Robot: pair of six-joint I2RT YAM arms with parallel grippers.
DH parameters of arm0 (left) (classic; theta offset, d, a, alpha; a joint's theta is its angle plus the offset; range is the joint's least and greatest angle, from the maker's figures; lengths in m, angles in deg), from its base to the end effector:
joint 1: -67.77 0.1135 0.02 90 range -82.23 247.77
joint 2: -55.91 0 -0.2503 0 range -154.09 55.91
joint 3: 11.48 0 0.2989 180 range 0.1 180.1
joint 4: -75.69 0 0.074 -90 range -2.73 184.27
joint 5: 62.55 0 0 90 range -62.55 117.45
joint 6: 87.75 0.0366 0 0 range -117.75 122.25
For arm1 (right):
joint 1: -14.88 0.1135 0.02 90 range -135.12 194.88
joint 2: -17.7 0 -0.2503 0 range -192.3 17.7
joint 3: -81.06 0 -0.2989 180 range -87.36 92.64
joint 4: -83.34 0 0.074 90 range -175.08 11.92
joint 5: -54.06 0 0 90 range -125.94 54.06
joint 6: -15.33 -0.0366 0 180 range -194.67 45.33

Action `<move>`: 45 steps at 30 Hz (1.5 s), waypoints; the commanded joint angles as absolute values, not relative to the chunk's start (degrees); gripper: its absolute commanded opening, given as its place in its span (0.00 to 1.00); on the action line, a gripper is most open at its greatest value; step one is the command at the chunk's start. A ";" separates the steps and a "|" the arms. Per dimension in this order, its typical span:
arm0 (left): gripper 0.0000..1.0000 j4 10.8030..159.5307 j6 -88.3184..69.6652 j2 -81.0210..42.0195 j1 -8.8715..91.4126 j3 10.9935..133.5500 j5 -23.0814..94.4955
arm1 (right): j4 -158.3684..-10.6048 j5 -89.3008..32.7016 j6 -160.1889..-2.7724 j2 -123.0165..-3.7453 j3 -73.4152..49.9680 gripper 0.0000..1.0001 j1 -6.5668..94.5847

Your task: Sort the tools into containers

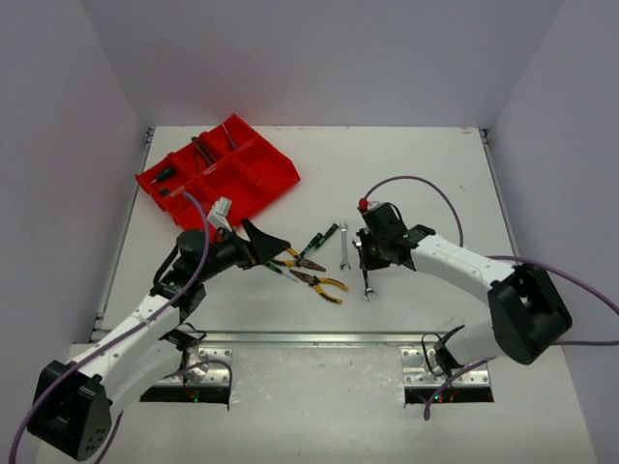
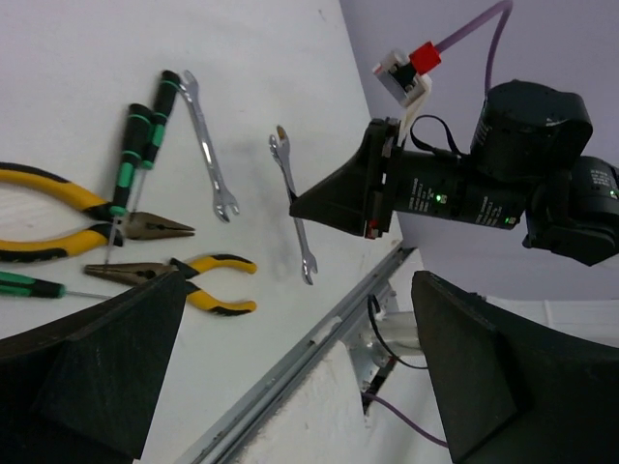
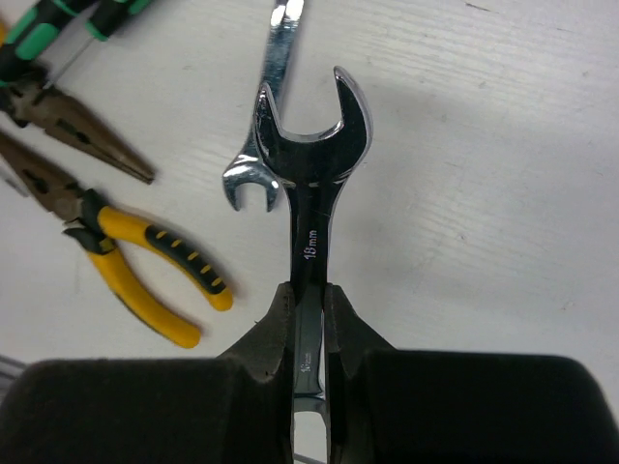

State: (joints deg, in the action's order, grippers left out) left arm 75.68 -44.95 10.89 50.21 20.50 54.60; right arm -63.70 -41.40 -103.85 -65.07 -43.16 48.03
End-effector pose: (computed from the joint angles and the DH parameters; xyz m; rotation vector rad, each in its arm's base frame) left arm 0.2220 -0.0878 0.1991 -0.1344 1.9441 -1.2051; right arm 0.2616 0.1667 0.1306 -0.0575 2.6325 0.2583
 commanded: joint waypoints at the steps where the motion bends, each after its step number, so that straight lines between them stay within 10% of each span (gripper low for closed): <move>1: 1.00 61.97 -49.36 7.49 42.95 20.40 49.06 | -69.46 -35.74 -102.53 -58.98 -43.53 0.00 48.78; 15: 0.97 53.80 -51.01 -16.78 30.05 33.56 37.11 | -72.39 -24.44 -102.30 -47.69 -43.41 0.00 49.69; 25: 0.74 48.69 -51.80 -26.27 25.89 40.23 39.92 | -73.31 -19.94 -103.64 -45.17 -42.74 0.00 49.77; 28: 0.59 48.70 -51.70 -29.11 23.98 43.19 40.54 | -73.39 -19.86 -103.58 -45.05 -42.08 0.00 49.86; 32: 0.07 49.91 -51.54 -31.43 22.61 44.81 40.88 | -73.06 -20.71 -103.58 -44.81 -41.15 0.00 49.77; 40: 0.00 59.43 -47.96 -30.31 22.74 48.69 34.77 | -73.71 -23.03 -103.30 -43.78 -41.31 0.02 49.77; 42: 0.00 63.53 -45.61 -29.35 23.10 50.37 31.52 | -73.15 -24.21 -103.27 -43.12 -41.68 0.17 49.77; 45: 0.00 76.17 -43.46 -28.72 25.49 56.83 21.33 | -69.93 -30.41 -104.09 -40.24 -42.61 0.92 49.71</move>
